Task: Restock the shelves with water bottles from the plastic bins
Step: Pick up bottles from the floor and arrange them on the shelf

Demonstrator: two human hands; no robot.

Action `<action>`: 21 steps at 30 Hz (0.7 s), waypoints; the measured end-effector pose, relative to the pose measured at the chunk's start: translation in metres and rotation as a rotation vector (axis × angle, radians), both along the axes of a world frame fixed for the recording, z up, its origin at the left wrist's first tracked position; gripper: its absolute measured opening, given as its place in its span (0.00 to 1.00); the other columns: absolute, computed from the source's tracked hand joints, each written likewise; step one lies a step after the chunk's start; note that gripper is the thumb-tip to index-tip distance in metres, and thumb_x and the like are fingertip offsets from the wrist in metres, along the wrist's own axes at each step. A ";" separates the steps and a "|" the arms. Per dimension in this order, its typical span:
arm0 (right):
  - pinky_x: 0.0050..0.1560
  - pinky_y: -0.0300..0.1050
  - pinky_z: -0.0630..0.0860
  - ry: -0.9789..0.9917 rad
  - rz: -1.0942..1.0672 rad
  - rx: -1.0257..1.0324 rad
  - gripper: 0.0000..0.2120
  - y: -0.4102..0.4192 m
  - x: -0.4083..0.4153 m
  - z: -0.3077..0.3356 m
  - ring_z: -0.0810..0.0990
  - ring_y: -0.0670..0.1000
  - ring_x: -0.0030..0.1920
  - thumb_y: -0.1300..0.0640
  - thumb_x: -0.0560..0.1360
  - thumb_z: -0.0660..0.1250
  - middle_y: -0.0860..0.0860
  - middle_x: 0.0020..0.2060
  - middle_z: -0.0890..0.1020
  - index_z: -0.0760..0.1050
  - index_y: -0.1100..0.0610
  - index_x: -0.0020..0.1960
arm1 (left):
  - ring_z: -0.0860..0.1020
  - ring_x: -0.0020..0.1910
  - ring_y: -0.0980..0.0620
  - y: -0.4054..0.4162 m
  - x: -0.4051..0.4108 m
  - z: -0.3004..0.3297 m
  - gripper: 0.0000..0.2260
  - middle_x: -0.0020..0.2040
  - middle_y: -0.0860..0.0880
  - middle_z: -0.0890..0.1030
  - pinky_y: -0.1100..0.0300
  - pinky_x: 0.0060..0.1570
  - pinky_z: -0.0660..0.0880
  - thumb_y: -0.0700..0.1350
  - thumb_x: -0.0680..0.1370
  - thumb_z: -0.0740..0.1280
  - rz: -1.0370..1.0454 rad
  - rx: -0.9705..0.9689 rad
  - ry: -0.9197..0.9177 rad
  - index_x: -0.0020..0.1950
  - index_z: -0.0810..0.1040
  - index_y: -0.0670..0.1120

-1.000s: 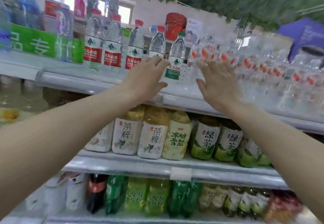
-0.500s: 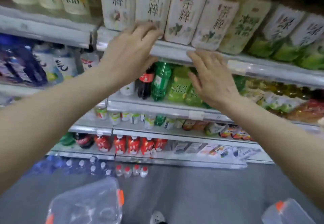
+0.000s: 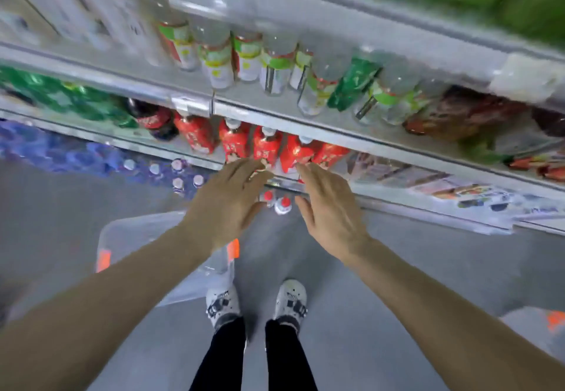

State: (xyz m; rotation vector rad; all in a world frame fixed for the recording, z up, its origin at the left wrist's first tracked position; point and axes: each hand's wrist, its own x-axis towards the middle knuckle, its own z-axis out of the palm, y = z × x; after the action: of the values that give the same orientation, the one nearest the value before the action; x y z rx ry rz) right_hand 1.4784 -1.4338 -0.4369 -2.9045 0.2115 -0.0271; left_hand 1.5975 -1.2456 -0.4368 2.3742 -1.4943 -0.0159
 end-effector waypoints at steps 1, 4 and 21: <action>0.63 0.56 0.71 0.032 -0.024 0.029 0.25 0.001 -0.002 -0.032 0.74 0.60 0.63 0.52 0.80 0.60 0.58 0.66 0.73 0.63 0.59 0.75 | 0.73 0.61 0.37 0.002 -0.006 -0.033 0.21 0.63 0.41 0.75 0.46 0.63 0.69 0.47 0.74 0.64 0.007 0.023 0.037 0.65 0.71 0.43; 0.63 0.57 0.73 0.113 -0.135 0.115 0.27 0.004 -0.008 -0.119 0.73 0.61 0.66 0.49 0.80 0.56 0.59 0.70 0.70 0.60 0.57 0.76 | 0.72 0.61 0.38 0.006 -0.020 -0.126 0.22 0.63 0.41 0.75 0.47 0.64 0.68 0.48 0.74 0.60 0.004 0.119 0.109 0.68 0.67 0.43; 0.43 0.46 0.65 0.159 -0.485 0.447 0.14 0.002 0.028 -0.428 0.76 0.61 0.54 0.58 0.80 0.64 0.56 0.56 0.77 0.69 0.64 0.63 | 0.71 0.66 0.37 -0.047 0.008 -0.420 0.26 0.69 0.40 0.72 0.44 0.65 0.68 0.44 0.75 0.61 0.060 0.303 0.112 0.73 0.67 0.40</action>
State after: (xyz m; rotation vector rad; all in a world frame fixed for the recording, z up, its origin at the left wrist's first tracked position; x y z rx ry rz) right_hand 1.5061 -1.4322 -0.8652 -2.3493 0.8280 0.1510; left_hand 1.6054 -1.2929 -0.8569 2.6015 -1.4545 -0.3802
